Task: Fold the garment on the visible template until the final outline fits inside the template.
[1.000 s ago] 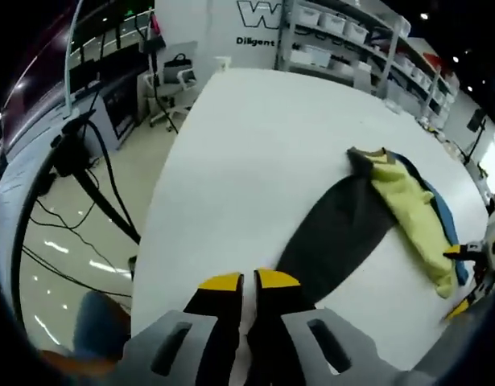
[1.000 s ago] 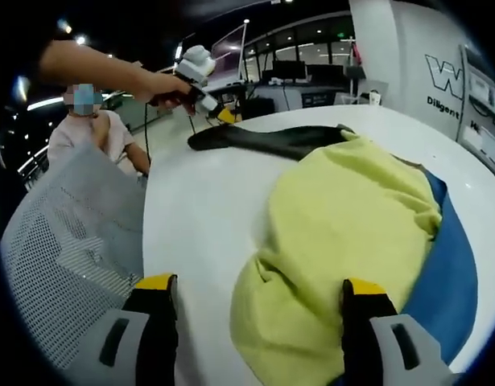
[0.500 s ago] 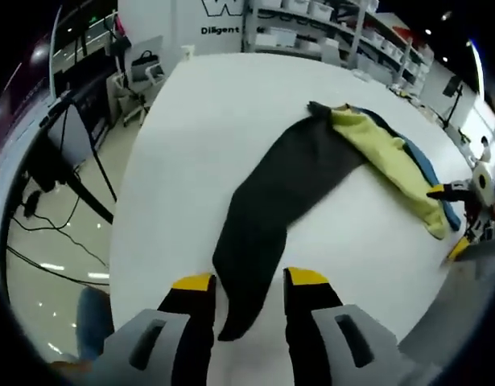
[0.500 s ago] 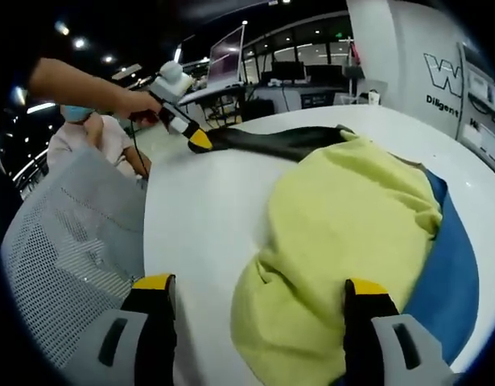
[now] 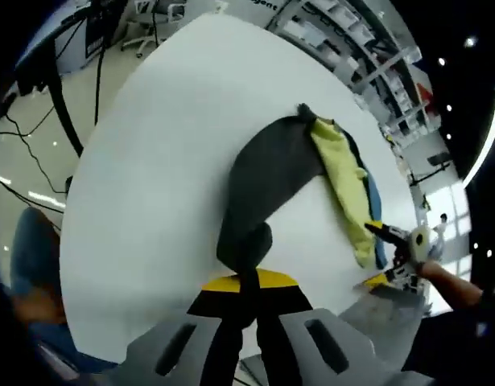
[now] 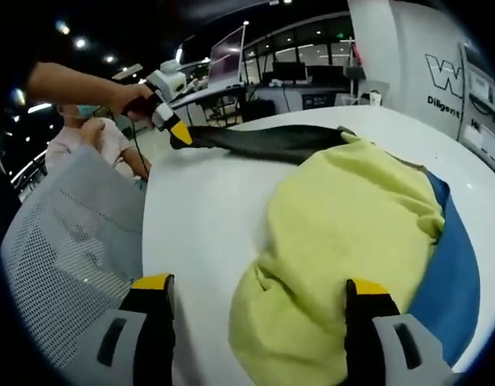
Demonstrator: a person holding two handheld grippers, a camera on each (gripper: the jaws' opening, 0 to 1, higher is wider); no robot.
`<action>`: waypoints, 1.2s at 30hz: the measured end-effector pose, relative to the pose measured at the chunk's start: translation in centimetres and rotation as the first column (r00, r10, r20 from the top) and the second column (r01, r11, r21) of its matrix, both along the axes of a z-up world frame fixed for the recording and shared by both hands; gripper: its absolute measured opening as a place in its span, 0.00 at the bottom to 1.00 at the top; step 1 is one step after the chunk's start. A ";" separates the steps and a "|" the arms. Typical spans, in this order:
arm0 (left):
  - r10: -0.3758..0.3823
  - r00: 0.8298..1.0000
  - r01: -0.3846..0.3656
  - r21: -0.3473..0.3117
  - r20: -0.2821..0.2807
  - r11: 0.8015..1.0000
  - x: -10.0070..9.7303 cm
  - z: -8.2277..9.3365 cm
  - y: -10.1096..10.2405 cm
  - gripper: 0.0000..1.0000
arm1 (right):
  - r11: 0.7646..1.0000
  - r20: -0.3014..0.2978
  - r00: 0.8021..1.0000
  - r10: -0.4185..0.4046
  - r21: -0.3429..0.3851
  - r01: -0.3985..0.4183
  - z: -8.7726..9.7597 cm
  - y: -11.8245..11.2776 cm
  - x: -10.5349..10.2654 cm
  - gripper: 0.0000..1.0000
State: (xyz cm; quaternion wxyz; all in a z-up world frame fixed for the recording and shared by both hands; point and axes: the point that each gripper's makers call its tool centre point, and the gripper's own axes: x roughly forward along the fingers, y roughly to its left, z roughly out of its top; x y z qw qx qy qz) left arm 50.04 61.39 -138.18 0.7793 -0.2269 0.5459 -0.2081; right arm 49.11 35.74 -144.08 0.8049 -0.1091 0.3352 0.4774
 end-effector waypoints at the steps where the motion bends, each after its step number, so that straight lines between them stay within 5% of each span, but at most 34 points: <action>1: -0.008 1.000 0.009 -0.028 0.015 1.000 0.2 0.8 0.0 0.02 | 1.000 0.000 1.000 -0.001 0.002 0.001 0.0 0.1 0.0 0.86; 8: -0.016 1.000 0.018 -0.164 0.011 0.986 -0.1 3.0 -0.4 0.03 | 1.000 0.001 1.000 -0.001 0.012 0.001 0.1 0.5 0.0 0.87; 11: -0.065 0.997 0.067 -0.064 0.036 0.996 -0.3 1.5 0.6 0.03 | 1.000 -0.001 1.000 0.005 0.008 -0.005 0.1 0.6 -0.1 0.88; 12: -0.101 0.990 0.095 0.062 0.094 0.994 0.3 0.5 1.9 0.03 | 1.000 -0.001 1.000 0.005 0.008 -0.005 0.1 0.6 0.0 0.88; 13: -0.144 0.980 0.122 0.166 0.133 0.979 0.6 -0.2 3.0 0.04 | 1.000 -0.002 1.000 0.008 0.006 -0.008 0.1 0.6 0.0 0.88; 14: -0.214 0.958 0.145 0.321 0.192 0.936 1.4 -0.8 4.6 0.05 | 1.000 -0.002 1.000 0.011 0.003 -0.011 0.1 0.6 0.0 0.88; 16: -0.247 0.919 0.081 0.466 0.307 0.881 3.2 -0.5 6.1 0.07 | 1.000 0.003 1.000 0.013 0.006 -0.013 0.3 0.7 0.1 0.88; 17: -0.224 0.922 0.083 0.405 0.316 0.911 2.9 -0.2 5.1 0.14 | 1.000 0.001 1.000 0.012 0.009 -0.012 0.4 0.7 0.1 0.88; 19: -0.171 0.906 0.029 0.345 0.388 0.938 3.7 0.6 4.5 0.29 | 1.000 0.007 1.000 0.018 0.005 -0.018 0.4 0.8 0.2 0.88; 20: -0.187 0.887 0.031 0.347 0.423 0.937 4.2 0.9 4.3 0.41 | 1.000 0.009 1.000 0.022 0.006 -0.022 0.5 0.9 0.2 0.88; 22: -0.214 0.876 0.045 0.369 0.431 0.928 4.0 1.1 4.1 0.55 | 1.000 0.008 1.000 0.023 0.007 -0.024 0.5 1.1 0.2 0.88; 24: -0.269 0.836 0.058 0.409 0.479 0.910 4.5 1.4 3.9 0.53 | 1.000 0.010 1.000 0.027 0.008 -0.027 0.6 1.2 0.2 0.89; 27: -0.344 0.809 0.087 0.481 0.477 0.872 4.5 0.9 4.0 0.36 | 0.999 0.009 0.999 0.035 0.002 -0.035 0.5 1.3 0.1 0.90; 29: -0.443 0.760 0.138 0.548 0.476 0.825 4.1 0.5 3.5 0.31 | 0.999 0.009 0.999 0.035 0.002 -0.035 0.5 1.3 0.1 0.90; 30: -0.499 0.737 0.172 0.588 0.455 0.790 3.7 0.1 3.3 0.33 | 0.999 0.009 0.999 0.035 0.002 -0.035 0.5 1.3 0.1 0.90; 31: -0.524 0.725 0.190 0.601 0.448 0.777 3.3 -0.2 3.2 0.38 | 0.999 0.009 0.999 0.035 0.001 -0.035 0.5 1.3 0.1 0.90; 35: -0.473 0.771 0.191 0.554 0.426 0.810 1.5 -1.2 3.3 0.46 | 0.999 0.008 0.999 0.033 0.001 -0.033 0.5 1.2 0.2 0.90; 36: -0.475 0.767 0.189 0.556 0.432 0.810 1.1 -1.2 3.3 0.46 | 0.999 0.006 0.999 0.034 -0.001 -0.034 0.4 1.1 0.2 0.90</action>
